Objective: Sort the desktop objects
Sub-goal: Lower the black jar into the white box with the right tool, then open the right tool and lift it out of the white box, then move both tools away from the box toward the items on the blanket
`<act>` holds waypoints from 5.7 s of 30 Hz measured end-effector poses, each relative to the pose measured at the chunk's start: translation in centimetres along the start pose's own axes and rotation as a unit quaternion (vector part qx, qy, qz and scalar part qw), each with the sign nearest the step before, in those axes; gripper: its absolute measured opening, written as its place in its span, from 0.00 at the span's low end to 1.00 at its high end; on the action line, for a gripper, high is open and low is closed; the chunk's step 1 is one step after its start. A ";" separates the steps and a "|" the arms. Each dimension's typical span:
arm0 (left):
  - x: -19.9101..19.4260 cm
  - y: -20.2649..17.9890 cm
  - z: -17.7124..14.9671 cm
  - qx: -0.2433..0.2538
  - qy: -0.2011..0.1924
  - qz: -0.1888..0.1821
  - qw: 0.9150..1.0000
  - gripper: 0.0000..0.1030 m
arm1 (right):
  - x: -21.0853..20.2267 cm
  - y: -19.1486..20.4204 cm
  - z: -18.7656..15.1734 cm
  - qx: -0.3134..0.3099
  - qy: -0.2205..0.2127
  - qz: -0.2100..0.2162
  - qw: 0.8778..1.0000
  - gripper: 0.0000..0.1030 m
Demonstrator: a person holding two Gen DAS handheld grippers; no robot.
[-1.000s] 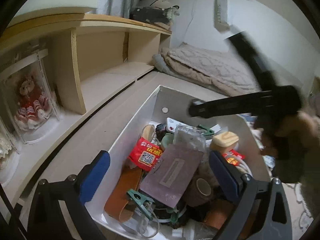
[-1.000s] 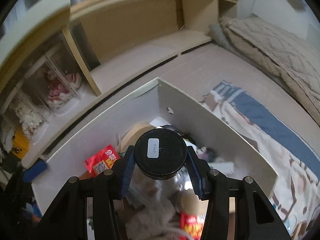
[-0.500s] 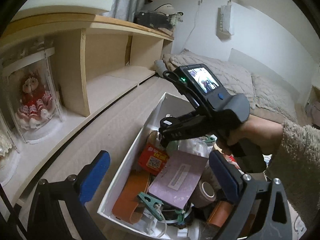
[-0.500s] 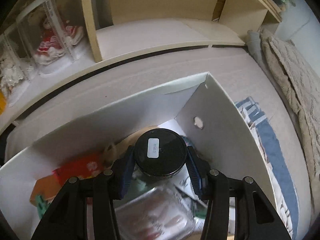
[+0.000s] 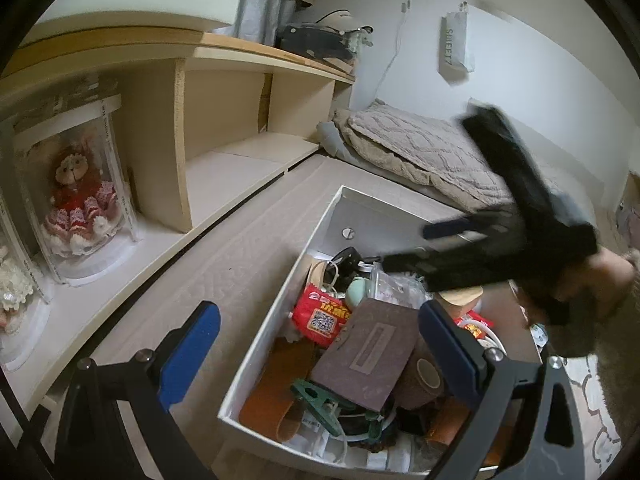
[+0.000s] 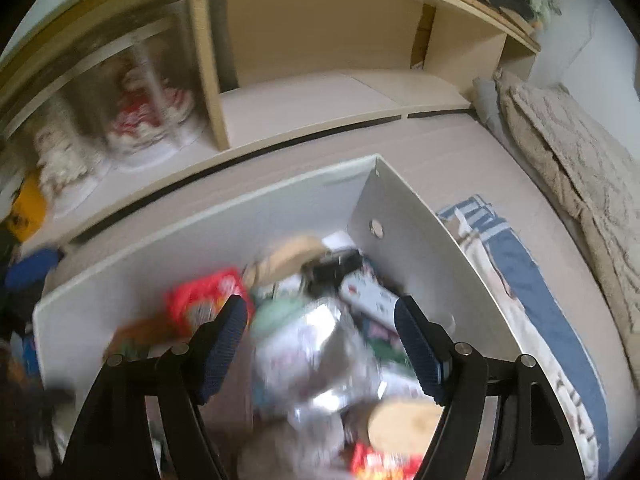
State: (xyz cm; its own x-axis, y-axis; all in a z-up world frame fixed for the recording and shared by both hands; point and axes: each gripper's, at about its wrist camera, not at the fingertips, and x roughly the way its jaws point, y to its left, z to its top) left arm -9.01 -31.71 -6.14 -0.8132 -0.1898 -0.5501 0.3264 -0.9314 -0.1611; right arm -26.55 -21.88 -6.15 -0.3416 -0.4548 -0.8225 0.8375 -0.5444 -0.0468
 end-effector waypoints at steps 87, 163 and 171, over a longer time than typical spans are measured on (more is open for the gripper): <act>-1.7 -0.5 -0.7 0.004 -0.002 0.056 0.998 1.00 | -4.5 2.3 -5.6 0.019 -0.066 -0.005 0.998 0.97; -7.9 -30.5 1.3 0.176 -0.099 -0.112 0.973 1.00 | -34.1 -14.6 -35.6 0.285 -0.233 -0.251 0.895 1.00; -6.6 -32.4 0.4 0.164 -0.094 -0.146 0.971 1.00 | -35.4 -16.2 -37.1 0.315 -0.243 -0.268 0.877 1.00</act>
State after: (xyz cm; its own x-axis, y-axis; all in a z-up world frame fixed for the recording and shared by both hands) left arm -14.38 -0.41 3.01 -0.9320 0.0727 -0.3551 -0.0777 -0.9970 -0.0002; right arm -12.21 29.13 2.71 -0.8840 -0.1779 -0.4324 0.1508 -0.9839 0.0963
